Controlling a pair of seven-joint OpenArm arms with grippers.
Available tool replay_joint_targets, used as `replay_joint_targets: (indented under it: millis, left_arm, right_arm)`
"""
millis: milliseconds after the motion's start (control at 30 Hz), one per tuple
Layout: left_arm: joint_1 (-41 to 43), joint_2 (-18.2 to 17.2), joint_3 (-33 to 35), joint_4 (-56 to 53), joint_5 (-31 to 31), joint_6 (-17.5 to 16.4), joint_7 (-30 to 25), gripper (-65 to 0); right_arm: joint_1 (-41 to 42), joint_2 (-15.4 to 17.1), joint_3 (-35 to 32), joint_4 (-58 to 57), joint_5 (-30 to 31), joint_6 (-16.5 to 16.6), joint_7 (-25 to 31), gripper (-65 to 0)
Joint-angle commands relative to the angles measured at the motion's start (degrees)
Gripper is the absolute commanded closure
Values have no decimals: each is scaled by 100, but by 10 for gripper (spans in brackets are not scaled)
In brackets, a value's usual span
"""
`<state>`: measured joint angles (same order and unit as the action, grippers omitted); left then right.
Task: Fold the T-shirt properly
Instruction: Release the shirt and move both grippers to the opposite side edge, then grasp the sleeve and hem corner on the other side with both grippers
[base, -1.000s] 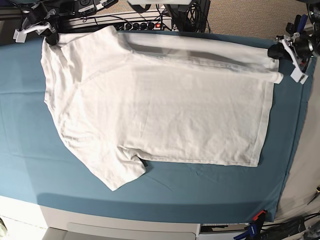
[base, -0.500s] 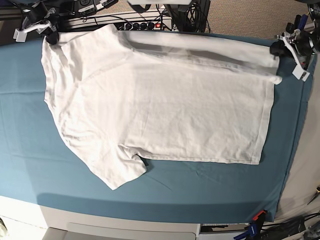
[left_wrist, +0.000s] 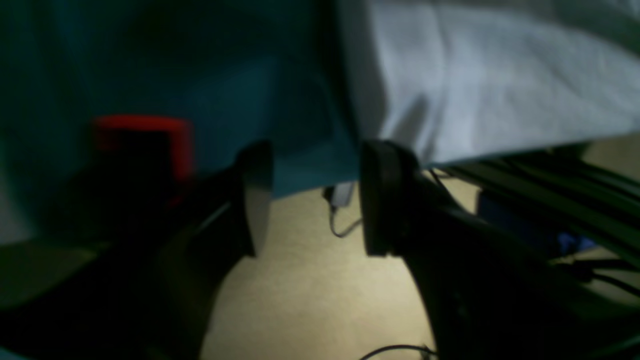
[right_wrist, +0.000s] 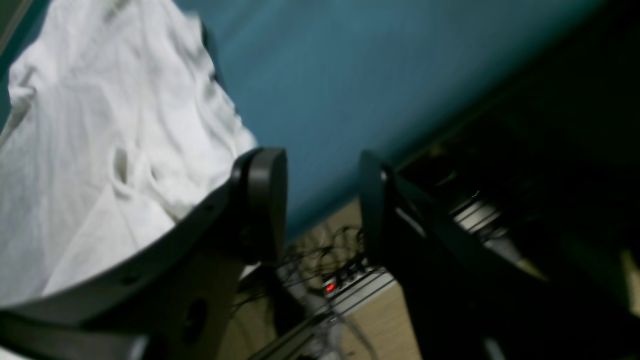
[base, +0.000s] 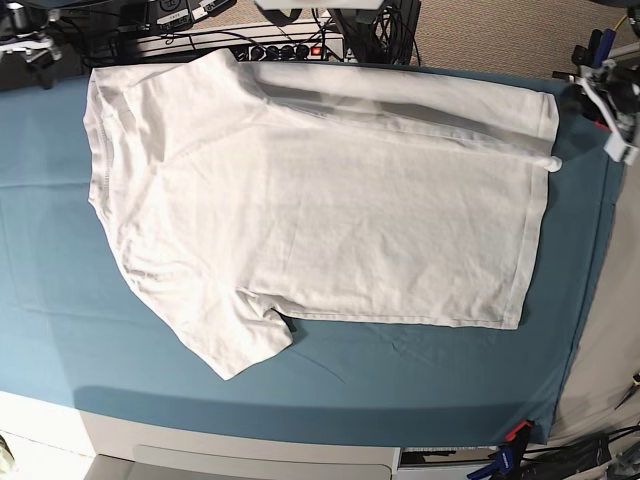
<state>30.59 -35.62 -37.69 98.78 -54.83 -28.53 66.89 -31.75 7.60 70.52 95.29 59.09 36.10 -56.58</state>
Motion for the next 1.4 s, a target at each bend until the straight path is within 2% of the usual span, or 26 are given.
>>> replay_joint_targets:
  millis: [0, 167, 267, 467, 567, 633, 733, 833, 933, 967, 1033, 1133, 1367]
  left_arm:
    - [-11, -140, -212, 223, -87, -4, -70, -290]
    - [-61, -310, -754, 1064, -238, -4, -380, -290]
    - [-435, -544, -573, 1224, -184, 44, -555, -290]
    - [-1895, -977, 848, 509, 684, 474, -1043, -290]
    - [-3045, -1008, 1746, -516, 732, 472, -1130, -290]
    - [-3960, -986, 2365, -1429, 728, 472, -1150, -290]
    - [-5438, -828, 3185, -2935, 719, 407, -1198, -289]
    - [-6758, -529, 3742, -4417, 597, 170, -1268, -283]
    - [-7757, -157, 4122, -5923, 603, 131, -1346, -283]
    - [-7993, -31, 4183, -6419, 603, 11, -1397, -283]
    - [-8288, 208, 4205, -7318, 599, -142, -1512, -283]
    - [-8373, 470, 4205, -8129, 621, -157, -1829, -283]
    - [-8150, 741, 4203, -8244, 1185, -90, -2135, -283]
  right_arm:
    - [-50, 151, 136, 201, 157, 52, 155, -242]
    - [291, 278, 90, 1021, 92, 57, 116, -241]
    - [901, 280, -348, 1478, -520, 48, 354, -242]
    - [2424, 417, -2549, 1268, -2350, -177, 1005, -241]
    - [3322, 415, -3600, 632, -3259, -295, 1244, -241]
    - [3971, 411, -4065, -98, -3674, -297, 1386, -241]
    - [5012, 413, -4413, -1515, -3884, -297, 1506, -241]
    - [5978, 415, -4531, -2909, -3880, -293, 1504, -241]
    - [6684, 415, -4649, -3926, -3884, -293, 1504, -241]
    - [6843, 415, -4710, -4159, -3886, -291, 1502, -241]
    - [7044, 411, -4905, -4439, -4004, -291, 1506, -241]
    - [7093, 413, -5392, -4507, -4323, -293, 1528, -241]
    - [7027, 411, -6269, -4505, -4483, -295, 1637, -241]
